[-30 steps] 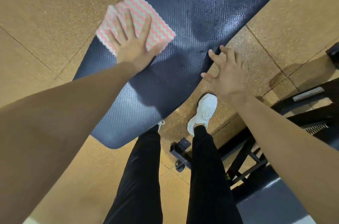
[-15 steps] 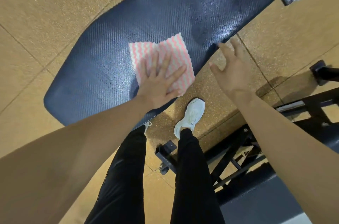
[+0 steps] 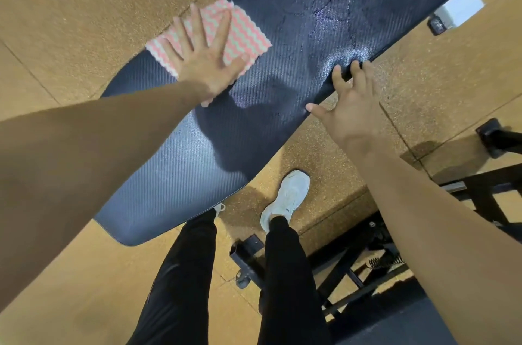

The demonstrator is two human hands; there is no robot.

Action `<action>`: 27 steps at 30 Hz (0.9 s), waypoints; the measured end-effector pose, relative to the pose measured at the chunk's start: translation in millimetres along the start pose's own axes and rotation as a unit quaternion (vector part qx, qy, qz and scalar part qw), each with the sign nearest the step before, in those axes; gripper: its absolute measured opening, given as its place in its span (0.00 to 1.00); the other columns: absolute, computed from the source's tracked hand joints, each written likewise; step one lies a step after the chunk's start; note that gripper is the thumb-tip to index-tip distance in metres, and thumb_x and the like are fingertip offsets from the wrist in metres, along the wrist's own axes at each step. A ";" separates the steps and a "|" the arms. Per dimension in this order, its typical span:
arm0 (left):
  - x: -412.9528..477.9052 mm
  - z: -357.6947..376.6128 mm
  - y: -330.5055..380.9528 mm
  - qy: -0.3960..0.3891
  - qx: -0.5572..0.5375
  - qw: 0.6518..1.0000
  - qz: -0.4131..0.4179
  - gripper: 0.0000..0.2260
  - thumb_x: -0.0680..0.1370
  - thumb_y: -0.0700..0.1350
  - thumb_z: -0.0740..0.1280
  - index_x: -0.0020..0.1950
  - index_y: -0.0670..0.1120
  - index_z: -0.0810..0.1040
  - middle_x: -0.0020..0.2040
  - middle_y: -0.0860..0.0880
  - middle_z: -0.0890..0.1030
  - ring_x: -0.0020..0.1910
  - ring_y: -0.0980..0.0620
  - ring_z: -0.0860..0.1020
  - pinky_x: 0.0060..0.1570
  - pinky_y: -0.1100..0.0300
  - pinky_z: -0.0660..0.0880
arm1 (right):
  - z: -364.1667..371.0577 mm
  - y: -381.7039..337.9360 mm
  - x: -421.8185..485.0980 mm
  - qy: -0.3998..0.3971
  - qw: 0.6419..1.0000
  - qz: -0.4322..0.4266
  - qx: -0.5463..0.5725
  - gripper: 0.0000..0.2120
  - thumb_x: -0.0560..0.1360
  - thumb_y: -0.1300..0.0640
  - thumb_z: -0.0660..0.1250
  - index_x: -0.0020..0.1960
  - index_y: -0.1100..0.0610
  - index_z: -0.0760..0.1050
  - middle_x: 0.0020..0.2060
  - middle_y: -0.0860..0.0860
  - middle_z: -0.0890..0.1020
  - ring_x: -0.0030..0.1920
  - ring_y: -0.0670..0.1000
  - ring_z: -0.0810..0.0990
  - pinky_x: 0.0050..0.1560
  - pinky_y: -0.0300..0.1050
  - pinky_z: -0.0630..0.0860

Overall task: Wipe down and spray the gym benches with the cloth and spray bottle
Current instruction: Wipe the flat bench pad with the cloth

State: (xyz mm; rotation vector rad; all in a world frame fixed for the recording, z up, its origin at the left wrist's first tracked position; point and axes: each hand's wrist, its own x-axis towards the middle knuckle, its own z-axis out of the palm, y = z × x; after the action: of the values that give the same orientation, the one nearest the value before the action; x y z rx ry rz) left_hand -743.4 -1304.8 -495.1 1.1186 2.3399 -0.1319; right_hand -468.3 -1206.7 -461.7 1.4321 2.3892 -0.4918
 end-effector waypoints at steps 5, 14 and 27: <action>-6.9 7.7 8.4 0.006 0.013 1.000 0.009 0.39 0.76 0.76 0.49 0.81 0.65 0.37 0.83 0.41 0.35 0.81 0.31 0.35 0.73 0.25 0.37 | 0.5 7.0 1.5 -0.017 0.998 0.000 0.054 0.43 0.73 0.32 0.68 0.80 0.53 0.61 0.80 0.57 0.54 0.82 0.57 0.52 0.77 0.56 0.65; -98.0 71.6 71.6 -0.049 0.032 0.994 0.096 0.40 0.77 0.73 0.54 0.81 0.66 0.35 0.82 0.43 0.30 0.80 0.33 0.31 0.75 0.28 0.35 | 3.4 31.9 1.8 -0.037 0.989 -0.044 0.137 0.38 0.75 0.41 0.73 0.80 0.46 0.62 0.83 0.50 0.49 0.82 0.51 0.47 0.75 0.57 0.67; -42.5 25.4 71.2 -0.078 0.036 0.996 0.030 0.36 0.78 0.74 0.50 0.79 0.69 0.33 0.82 0.51 0.28 0.80 0.38 0.29 0.75 0.32 0.32 | -18.7 63.9 8.0 -0.100 0.981 -0.126 0.104 0.33 0.79 0.49 0.70 0.80 0.43 0.60 0.83 0.46 0.46 0.82 0.47 0.43 0.77 0.63 0.59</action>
State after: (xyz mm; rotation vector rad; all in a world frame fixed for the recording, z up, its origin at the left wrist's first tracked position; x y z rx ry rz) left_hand -657.7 -1295.7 -485.2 1.1682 2.1763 -0.2726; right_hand -416.9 -1164.0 -456.9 1.0976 2.4193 -0.9276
